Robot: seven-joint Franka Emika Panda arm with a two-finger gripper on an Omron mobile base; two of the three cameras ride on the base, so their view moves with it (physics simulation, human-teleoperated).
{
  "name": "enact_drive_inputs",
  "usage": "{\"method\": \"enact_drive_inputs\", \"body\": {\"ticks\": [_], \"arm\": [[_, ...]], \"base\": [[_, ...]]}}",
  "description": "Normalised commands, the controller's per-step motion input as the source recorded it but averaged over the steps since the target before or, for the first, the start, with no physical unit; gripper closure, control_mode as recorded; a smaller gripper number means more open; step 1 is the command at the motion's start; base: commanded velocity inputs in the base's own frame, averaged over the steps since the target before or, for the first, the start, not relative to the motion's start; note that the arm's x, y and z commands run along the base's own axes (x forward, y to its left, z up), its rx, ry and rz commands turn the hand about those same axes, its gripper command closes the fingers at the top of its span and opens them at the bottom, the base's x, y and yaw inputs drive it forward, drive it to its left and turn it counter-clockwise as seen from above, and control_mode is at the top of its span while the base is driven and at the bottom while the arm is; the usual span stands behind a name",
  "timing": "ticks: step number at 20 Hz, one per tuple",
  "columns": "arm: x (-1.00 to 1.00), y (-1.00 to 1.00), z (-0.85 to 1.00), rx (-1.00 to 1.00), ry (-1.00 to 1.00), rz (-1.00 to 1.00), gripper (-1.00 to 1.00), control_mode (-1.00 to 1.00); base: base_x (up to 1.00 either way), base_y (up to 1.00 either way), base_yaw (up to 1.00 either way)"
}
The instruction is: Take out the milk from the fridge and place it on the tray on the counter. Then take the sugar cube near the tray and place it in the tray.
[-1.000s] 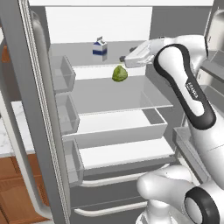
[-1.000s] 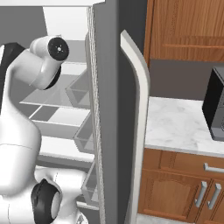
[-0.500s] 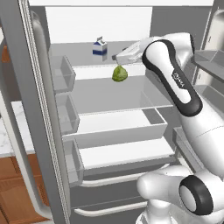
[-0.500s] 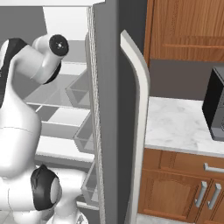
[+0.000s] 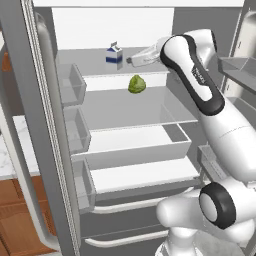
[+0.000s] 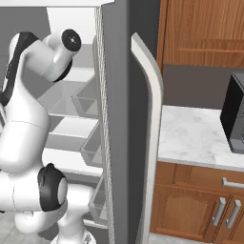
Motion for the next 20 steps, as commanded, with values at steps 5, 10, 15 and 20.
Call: {"method": "enact_drive_inputs", "body": {"ticks": [5, 10, 15, 20], "arm": [[0.40, 0.04, 0.00, 0.08, 0.06, 0.00, -1.00, -1.00], [0.21, 0.00, 0.00, 0.12, 0.04, 0.00, -1.00, -1.00], [0.04, 0.04, 0.00, 0.04, 0.00, 0.00, -1.00, -1.00], [0.00, 0.04, 0.00, 0.00, -0.13, 0.00, -1.00, -1.00]], "base": [[0.00, 0.00, 0.00], [0.00, 0.00, 0.00], [0.00, 0.00, 0.00], [0.00, 0.00, 0.00]]}}
